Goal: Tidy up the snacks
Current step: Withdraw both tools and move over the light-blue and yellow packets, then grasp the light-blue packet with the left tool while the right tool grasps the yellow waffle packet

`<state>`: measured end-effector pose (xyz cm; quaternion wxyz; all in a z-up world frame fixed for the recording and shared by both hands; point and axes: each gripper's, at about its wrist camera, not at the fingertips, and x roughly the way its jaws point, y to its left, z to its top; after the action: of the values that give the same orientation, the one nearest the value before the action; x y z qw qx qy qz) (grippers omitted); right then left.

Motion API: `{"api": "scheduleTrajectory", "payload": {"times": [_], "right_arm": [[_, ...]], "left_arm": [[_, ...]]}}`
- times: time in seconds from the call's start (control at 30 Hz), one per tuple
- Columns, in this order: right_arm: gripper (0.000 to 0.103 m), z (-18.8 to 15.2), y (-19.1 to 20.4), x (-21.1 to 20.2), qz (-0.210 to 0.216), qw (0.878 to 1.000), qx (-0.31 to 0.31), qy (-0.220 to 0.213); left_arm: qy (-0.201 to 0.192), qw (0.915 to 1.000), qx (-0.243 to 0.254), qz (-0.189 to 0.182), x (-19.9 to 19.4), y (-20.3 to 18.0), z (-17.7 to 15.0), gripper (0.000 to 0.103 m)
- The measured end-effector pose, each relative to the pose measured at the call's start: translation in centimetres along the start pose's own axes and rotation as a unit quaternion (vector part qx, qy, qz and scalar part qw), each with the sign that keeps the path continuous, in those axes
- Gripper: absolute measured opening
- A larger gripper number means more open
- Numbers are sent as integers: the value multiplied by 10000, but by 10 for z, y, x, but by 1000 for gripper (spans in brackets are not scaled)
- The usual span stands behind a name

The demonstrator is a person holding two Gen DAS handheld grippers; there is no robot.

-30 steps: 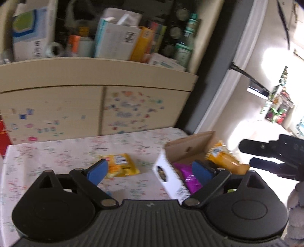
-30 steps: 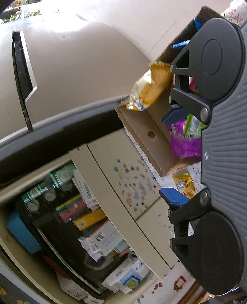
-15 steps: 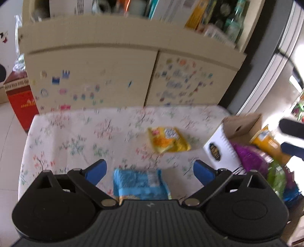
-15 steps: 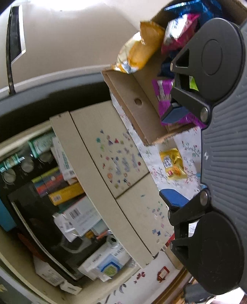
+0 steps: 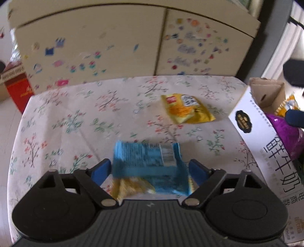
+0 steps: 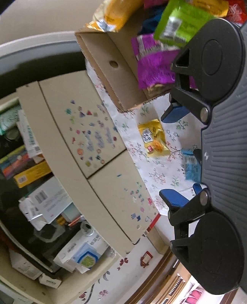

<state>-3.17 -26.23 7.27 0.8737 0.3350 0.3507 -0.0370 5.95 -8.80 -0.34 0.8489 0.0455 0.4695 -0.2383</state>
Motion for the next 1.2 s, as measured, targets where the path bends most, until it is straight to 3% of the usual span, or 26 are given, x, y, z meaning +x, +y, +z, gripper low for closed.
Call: {"api": "scheduleTrajectory", "payload": {"times": [0.3, 0.77, 1.03, 1.2], "right_arm": [[82, -6, 16, 39, -11, 9980, -608, 149], [82, -9, 16, 108, -428, 9930, -1067, 280], [84, -13, 16, 134, -812, 9873, -1338, 278], [86, -14, 16, 144, -959, 9840, -1493, 165]], "left_arm": [[-79, 9984, -547, 132, -15, 40, 3, 69], [-80, 9958, -837, 355, -22, 79, 1, 69], [-43, 9969, -680, 392, -18, 73, 1, 80], [-3, 9976, -582, 373, -14, 68, 1, 93]]}}
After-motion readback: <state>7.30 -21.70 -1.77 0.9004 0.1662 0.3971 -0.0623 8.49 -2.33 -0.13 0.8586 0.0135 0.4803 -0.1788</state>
